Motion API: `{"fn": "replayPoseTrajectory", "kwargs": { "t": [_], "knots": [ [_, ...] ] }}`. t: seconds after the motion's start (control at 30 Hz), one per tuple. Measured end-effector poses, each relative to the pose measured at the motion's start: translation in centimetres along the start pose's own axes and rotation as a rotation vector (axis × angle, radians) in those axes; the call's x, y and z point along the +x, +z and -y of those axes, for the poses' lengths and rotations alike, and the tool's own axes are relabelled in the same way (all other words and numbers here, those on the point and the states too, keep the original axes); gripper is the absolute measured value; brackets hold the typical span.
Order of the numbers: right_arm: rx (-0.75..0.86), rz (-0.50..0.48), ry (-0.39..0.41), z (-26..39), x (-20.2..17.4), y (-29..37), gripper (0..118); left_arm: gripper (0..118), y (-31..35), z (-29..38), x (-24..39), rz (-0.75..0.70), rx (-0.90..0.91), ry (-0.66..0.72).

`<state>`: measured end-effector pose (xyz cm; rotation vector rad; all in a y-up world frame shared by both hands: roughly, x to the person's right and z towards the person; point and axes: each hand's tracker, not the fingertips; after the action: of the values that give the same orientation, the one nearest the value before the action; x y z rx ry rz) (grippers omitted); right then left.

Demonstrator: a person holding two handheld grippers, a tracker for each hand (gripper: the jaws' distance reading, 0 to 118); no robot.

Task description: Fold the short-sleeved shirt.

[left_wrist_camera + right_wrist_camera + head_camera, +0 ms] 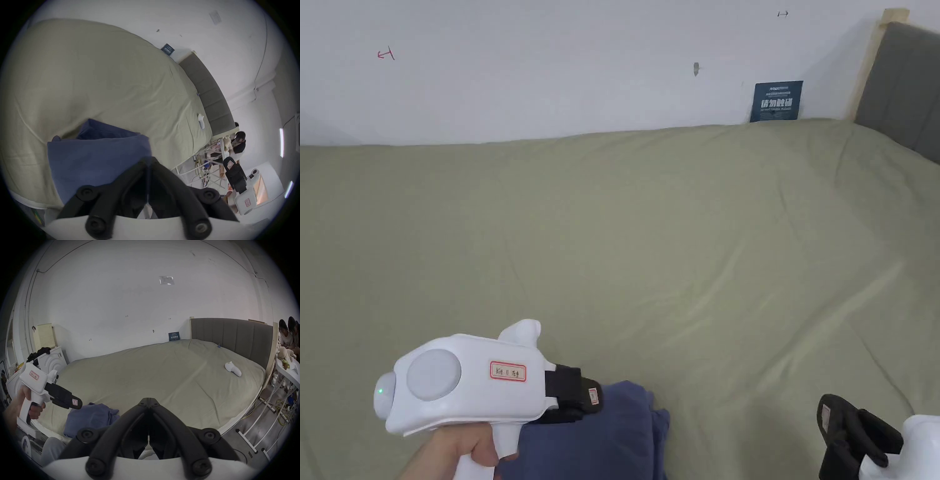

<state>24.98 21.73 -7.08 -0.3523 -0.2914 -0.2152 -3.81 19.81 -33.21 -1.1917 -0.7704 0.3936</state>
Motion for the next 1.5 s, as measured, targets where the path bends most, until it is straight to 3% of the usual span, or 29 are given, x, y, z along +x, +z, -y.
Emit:
{"fn": "replayPoseTrajectory", "kwargs": {
  "t": [0.07,0.2,0.23,0.3,0.37,0.47,0.57,0.67,0.73,0.87,0.93,0.97,1.03,1.07,1.13,1.17,1.2,1.27,1.3,1.5],
  "knots": [
    [-0.01,-0.004,0.005,0.3,-0.4,-0.2,2,0,-2.0,0.0,-1.2,0.061,-0.013,0.03],
    [-0.034,-0.015,0.009,0.5,-0.8,-0.1,2,0,-7.8,2.1,-4.3,0.362,-0.155,0.103],
    [-0.038,-0.014,0.013,0.5,-0.8,0.0,2,0,-9.1,2.6,-5.0,0.381,-0.16,0.14],
    [-0.05,-0.011,0.016,0.5,-0.8,0.0,2,0,-10.9,3.5,-5.9,0.233,-0.167,0.146],
    [-0.067,-0.017,0.023,0.5,-0.9,-0.2,2,0,-10.7,3.3,-6.1,0.327,-0.144,0.178],
    [-0.109,-0.054,0.023,0.6,-1.5,-1.1,2,0,-8.9,2.7,-4.9,0.259,-0.118,0.099],
    [-0.16,-0.165,0.012,0.4,-2.9,-2.5,2,0,-5.1,2.6,-3.5,0.198,-0.088,0.029],
    [-0.283,-0.34,-0.072,0.3,-4.7,-5.6,2,0,0.0,2.4,-3.1,0.114,0.016,-0.025],
    [-0.376,-0.462,-0.173,0.8,-5.7,-8.5,2,0,3.0,2.6,-4.0,0.025,0.066,-0.031],
    [-0.64,-0.74,-0.464,3.6,-6.4,-16.1,2,0,6.4,3.1,-7.6,-0.143,0.095,-0.062],
    [-0.716,-0.761,-0.554,5.6,-6.3,-18.9,2,0,6.7,3.2,-9.9,-0.184,0.063,-0.015],
    [-0.782,-0.83,-0.592,6.7,-6.0,-20.2,2,0,6.6,3.2,-11.1,-0.187,0.052,0.011],
    [-0.844,-0.85,-0.611,8.5,-5.3,-21.9,2,0,6.5,3.2,-12.9,-0.158,0.041,0.047],
    [-0.888,-0.88,-0.633,9.6,-4.6,-22.8,2,0,6.4,3.2,-13.7,-0.136,0.029,0.078],
    [-0.942,-0.823,-0.679,11.3,-3.7,-23.8,2,0,6.0,3.2,-15.1,-0.077,0.02,0.097],
    [-0.925,-0.879,-0.756,11.8,-3.1,-24.0,2,0,5.7,3.0,-15.5,-0.012,-0.009,0.104],
    [-0.922,-0.919,-0.813,11.8,-2.8,-24.2,2,10,5.3,2.8,-15.9,0.032,-0.027,0.12],
    [-0.909,-0.893,-0.767,11.5,-3.1,-23.6,2,87,4.0,2.8,-16.3,0.102,-0.037,0.119],
    [-0.909,-0.897,-0.757,11.4,-3.2,-23.6,2,118,3.1,2.7,-16.3,0.122,-0.054,0.125],
    [-0.908,-0.895,-0.76,11.5,-3.3,-23.5,2,118,-0.6,1.1,-16.7,0.372,-0.077,0.173]
  ]
}}
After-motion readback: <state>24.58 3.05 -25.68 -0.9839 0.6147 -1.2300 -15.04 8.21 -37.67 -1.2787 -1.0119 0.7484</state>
